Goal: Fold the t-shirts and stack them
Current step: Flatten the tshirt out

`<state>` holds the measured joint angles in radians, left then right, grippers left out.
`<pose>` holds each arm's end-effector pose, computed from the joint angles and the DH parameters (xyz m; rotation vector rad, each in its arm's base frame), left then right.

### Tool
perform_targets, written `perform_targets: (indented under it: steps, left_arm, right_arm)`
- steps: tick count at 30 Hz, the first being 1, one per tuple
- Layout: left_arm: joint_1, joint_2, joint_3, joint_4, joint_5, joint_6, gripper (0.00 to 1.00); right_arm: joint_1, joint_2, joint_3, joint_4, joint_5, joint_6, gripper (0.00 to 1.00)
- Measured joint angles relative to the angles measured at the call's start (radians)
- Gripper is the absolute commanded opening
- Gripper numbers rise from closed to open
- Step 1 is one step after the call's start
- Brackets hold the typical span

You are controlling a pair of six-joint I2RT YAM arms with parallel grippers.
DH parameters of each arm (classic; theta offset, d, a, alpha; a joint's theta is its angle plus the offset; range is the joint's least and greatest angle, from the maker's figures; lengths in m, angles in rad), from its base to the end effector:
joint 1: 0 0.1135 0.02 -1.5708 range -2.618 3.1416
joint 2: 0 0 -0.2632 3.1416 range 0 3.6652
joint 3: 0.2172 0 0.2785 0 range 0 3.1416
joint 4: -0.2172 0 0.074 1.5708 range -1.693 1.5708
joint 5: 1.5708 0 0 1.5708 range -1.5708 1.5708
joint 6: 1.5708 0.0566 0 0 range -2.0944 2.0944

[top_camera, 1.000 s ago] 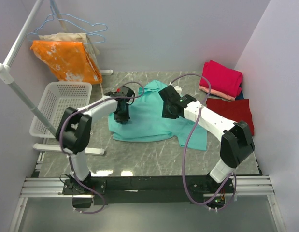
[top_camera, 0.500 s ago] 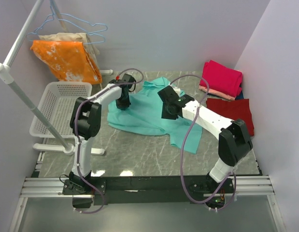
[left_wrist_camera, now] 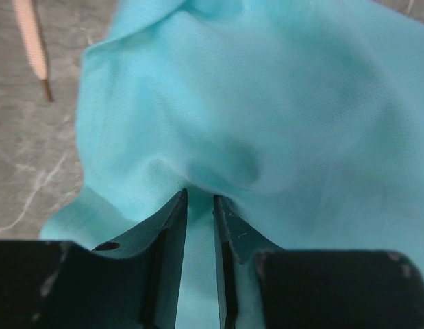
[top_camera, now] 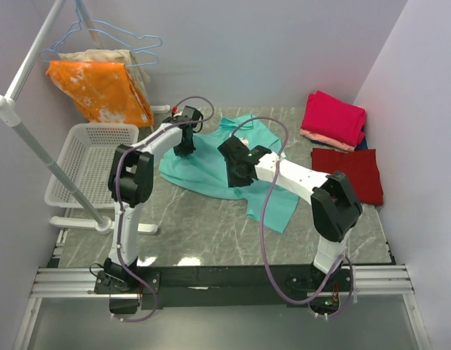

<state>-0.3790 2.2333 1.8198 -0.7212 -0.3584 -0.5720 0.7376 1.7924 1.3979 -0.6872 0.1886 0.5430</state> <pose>0.4799 -0.1698 0.1516 -0.3531 2.5683 0.1544 0.3127 0.2698 0.2067 -0.1939 2.6264 0.1928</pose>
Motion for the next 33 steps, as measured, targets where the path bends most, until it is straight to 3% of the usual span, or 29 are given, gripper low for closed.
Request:
perform_targets:
  steps: [5, 14, 21, 26, 33]
  left_arm:
    - [0.005, -0.106, -0.049, 0.002, -0.032, 0.007, 0.3]
    - [0.023, -0.316, -0.098, -0.003, -0.051, 0.01, 0.3]
    - [0.023, -0.346, -0.129, -0.021, -0.045, 0.01, 0.3]
    - [0.025, -0.364, -0.207, -0.043, -0.025, 0.006, 0.3]
    - [0.027, -0.424, -0.265, -0.055, -0.005, 0.002, 0.3]
  right_arm:
    - [-0.005, 0.005, -0.05, -0.012, 0.032, 0.043, 0.49]
    - [-0.132, -0.14, -0.334, -0.04, 0.103, 0.203, 0.49]
    - [-0.28, -0.205, -0.414, -0.021, 0.098, 0.238, 0.48]
    - [-0.293, -0.235, -0.473, 0.009, 0.063, 0.237, 0.43]
    - [-0.293, -0.41, -0.626, -0.01, 0.013, 0.246, 0.44]
